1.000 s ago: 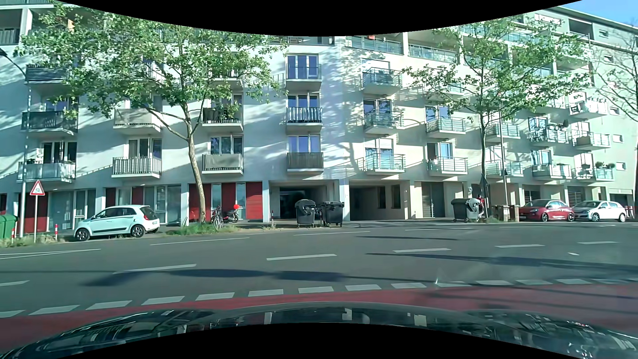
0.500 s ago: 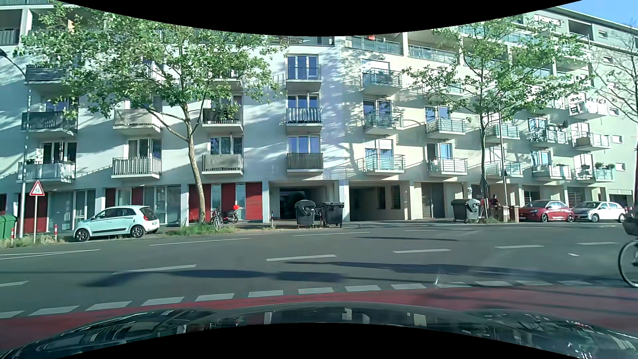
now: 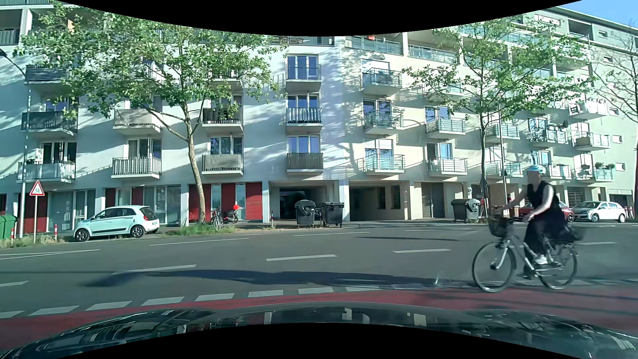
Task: Follow the waypoints while adhering to traffic rules and regulations
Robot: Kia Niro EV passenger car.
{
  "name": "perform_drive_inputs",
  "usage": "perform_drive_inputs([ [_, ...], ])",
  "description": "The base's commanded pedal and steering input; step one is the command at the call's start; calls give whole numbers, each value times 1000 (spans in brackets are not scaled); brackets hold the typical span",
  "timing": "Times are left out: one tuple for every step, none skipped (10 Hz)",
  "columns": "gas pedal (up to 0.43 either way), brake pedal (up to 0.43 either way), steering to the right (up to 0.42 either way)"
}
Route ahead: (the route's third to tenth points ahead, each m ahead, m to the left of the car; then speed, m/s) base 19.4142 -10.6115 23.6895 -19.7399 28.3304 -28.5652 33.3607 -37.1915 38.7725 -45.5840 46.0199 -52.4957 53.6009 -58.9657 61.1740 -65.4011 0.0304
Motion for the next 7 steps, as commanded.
perform_drive_inputs([
  [0, 183, 265],
  [0, 183, 265],
  [0, 183, 266],
  [0, 183, 271],
  [0, 183, 272],
  [0, 183, 272],
  [0, 183, 272],
])
